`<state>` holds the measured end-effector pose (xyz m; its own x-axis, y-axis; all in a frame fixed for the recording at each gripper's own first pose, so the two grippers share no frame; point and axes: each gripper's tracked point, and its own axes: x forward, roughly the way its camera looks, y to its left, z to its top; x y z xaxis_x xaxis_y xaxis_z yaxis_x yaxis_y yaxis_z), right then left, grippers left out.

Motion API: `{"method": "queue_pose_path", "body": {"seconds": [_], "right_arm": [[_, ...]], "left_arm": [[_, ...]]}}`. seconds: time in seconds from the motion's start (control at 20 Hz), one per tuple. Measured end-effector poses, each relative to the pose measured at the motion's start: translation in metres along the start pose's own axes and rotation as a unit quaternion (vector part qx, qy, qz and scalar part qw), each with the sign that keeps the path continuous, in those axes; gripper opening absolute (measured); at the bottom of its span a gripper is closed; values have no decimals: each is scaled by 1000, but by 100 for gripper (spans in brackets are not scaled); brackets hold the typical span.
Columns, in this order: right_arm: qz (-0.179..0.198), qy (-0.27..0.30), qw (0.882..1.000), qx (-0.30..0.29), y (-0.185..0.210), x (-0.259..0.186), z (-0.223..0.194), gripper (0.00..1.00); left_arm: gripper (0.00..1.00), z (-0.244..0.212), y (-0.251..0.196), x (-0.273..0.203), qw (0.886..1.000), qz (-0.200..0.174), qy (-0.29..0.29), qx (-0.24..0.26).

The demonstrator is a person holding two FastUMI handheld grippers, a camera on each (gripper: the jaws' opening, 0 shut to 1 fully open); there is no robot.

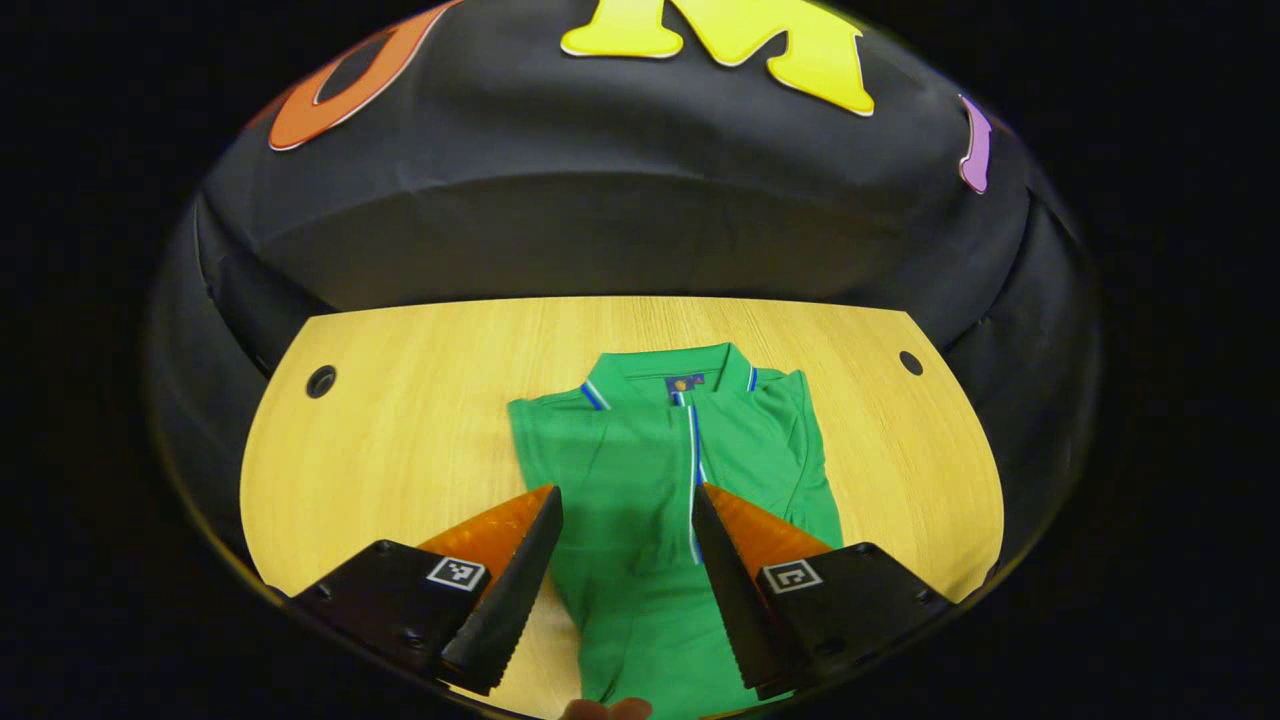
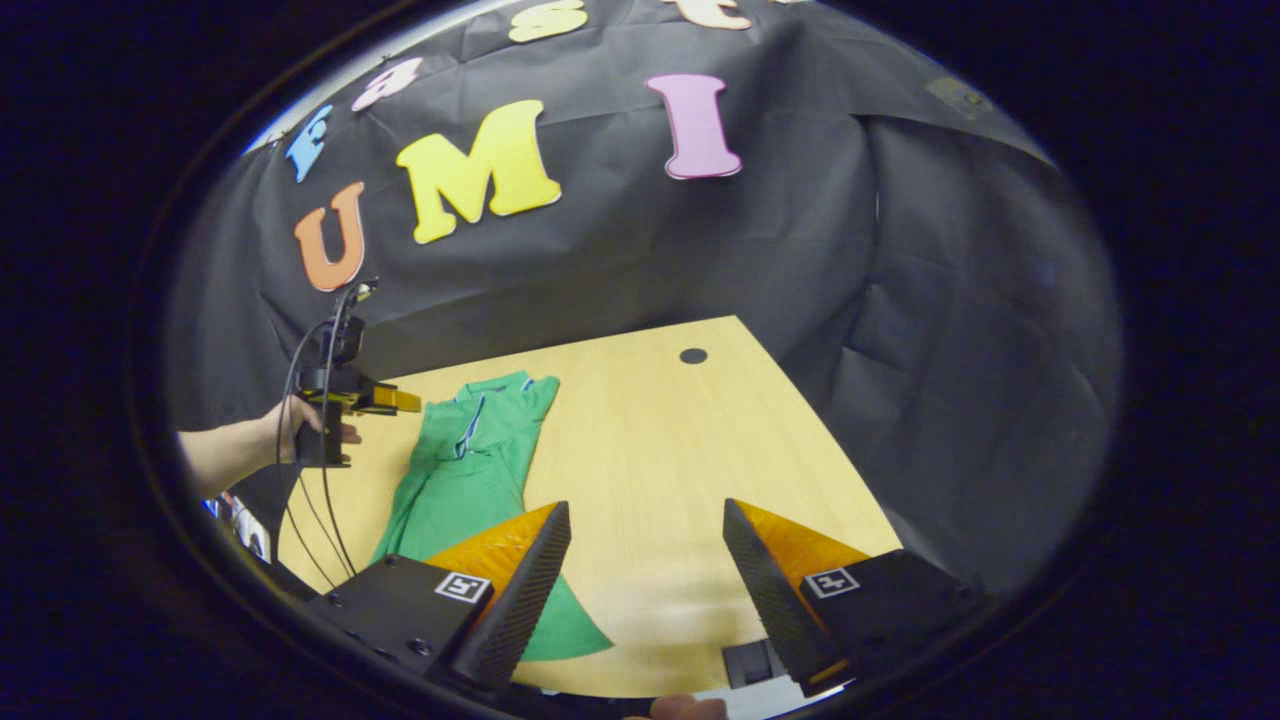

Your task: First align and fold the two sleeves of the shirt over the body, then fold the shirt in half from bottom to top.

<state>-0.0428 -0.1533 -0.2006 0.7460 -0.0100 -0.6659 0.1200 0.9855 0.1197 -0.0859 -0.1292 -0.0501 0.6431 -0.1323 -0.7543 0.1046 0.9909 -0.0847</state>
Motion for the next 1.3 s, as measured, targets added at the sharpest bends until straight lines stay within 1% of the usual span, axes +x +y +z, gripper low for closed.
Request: {"method": "queue_pose_path", "body": {"seconds": [0.05,0.1,0.15,0.2,0.25,0.3,0.35,0.4,0.45,0.5,0.6,0.65,0.7,0.75,0.95,1.05,1.1,1.15,1.25,1.3], "right_arm": [[5,8,1000,-14,11,3,-4,95],[11,10,1000,-25,18,6,-5,98],[27,10,999,-44,35,6,-7,93],[38,8,998,-57,45,6,-9,93],[46,7,996,-72,55,7,-11,98],[50,10,995,-87,63,9,-14,98],[50,18,994,-100,69,12,-22,93],[52,37,992,-110,78,15,-36,98],[61,49,991,-113,87,16,-46,98],[66,56,989,-116,92,16,-54,98],[75,68,987,-122,97,15,-68,98],[79,74,986,-125,99,13,-75,93],[83,79,985,-129,100,10,-82,93],[88,92,982,-139,97,5,-96,98],[85,123,975,-164,75,-5,-129,98],[77,144,972,-169,61,-7,-147,98],[75,153,971,-170,56,-7,-154,93],[75,163,969,-171,52,-6,-163,98],[80,187,964,-170,46,-3,-181,98],[79,200,961,-173,42,0,-191,93]], "left_arm": [[85,-11,7,-25,1000,3,-10,-9],[96,-18,8,-41,1000,1,-19,-19],[87,-33,12,-68,999,-1,-31,-34],[90,-42,15,-84,999,0,-35,-39],[90,-53,21,-100,998,5,-42,-42],[92,-64,26,-114,998,9,-48,-46],[93,-78,30,-131,997,12,-51,-50],[100,-101,30,-152,997,6,-53,-58],[97,-124,29,-165,997,5,-43,-60],[98,-145,35,-173,998,15,-34,-59],[99,-180,32,-185,998,8,-17,-56],[99,-196,34,-191,999,9,-8,-48],[99,-209,36,-195,999,7,0,-37],[99,-230,35,-205,1000,-9,11,-25],[99,-269,47,-221,999,-16,35,-7],[99,-292,44,-222,998,-28,50,8],[99,-303,40,-223,997,-38,60,12],[99,-316,35,-221,996,-47,68,19],[99,-333,28,-213,994,-58,81,51],[100,-340,30,-208,992,-57,88,72]]}}
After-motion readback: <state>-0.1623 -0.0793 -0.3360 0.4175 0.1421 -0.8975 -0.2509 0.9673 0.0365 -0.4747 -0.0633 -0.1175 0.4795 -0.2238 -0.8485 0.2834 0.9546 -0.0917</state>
